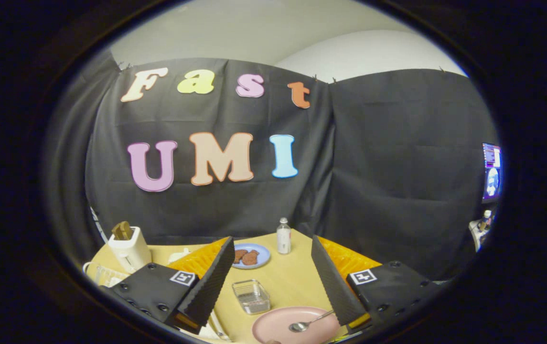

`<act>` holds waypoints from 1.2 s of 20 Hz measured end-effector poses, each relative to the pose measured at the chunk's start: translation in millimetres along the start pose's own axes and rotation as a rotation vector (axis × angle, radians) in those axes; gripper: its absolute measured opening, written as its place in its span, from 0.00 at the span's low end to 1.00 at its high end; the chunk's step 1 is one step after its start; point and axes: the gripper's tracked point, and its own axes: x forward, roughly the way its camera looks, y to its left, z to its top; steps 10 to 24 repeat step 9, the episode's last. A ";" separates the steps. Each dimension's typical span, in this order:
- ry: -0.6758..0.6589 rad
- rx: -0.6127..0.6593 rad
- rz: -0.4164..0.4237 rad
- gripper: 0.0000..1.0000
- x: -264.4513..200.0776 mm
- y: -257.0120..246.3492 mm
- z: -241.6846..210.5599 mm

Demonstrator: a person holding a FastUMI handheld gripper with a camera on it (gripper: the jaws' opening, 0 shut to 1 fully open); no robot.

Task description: Take the plate from the dish rack, then take the spoon from the basket and place it into the plate.

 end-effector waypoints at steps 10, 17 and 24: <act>-0.045 -0.067 0.142 1.00 -6.0 49.0 8.2; -0.045 -0.067 0.142 1.00 -6.0 49.0 8.2; -0.045 -0.067 0.142 1.00 -6.0 49.0 8.2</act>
